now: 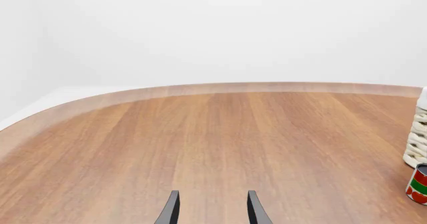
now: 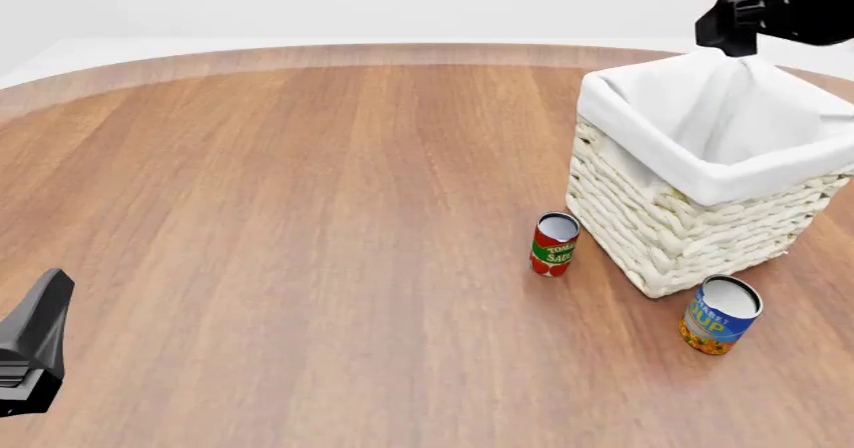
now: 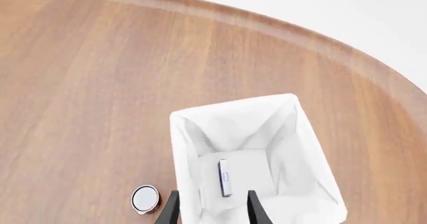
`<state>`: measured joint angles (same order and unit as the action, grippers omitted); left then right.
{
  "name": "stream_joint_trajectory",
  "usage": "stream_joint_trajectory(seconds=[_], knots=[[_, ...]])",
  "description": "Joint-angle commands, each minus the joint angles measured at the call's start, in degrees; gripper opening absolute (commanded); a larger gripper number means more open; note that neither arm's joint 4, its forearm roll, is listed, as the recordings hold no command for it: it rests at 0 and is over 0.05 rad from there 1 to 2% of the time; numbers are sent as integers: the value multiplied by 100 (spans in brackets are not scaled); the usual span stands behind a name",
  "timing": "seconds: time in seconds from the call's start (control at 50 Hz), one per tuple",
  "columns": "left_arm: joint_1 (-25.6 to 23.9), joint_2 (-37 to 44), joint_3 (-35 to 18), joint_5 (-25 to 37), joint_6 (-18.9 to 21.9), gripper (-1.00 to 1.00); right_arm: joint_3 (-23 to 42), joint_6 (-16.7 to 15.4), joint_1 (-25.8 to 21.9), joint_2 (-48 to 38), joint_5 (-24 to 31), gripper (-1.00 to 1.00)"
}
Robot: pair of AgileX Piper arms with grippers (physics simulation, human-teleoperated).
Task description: Pick up the alphabet soup and the cream cheese box, and put them in the basket.
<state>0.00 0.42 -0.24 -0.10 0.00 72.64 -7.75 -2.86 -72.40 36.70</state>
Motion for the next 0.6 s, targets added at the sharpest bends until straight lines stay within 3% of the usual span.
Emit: stream_joint_trajectory(seconds=[0.02, 0.6], knots=[[0, 0, 0, 0, 0, 100, -187, 43, -105, 351, 91, 100], [0, 1, 0, -1, 0, 100, -270, 70, -121, 543, 161, 100]])
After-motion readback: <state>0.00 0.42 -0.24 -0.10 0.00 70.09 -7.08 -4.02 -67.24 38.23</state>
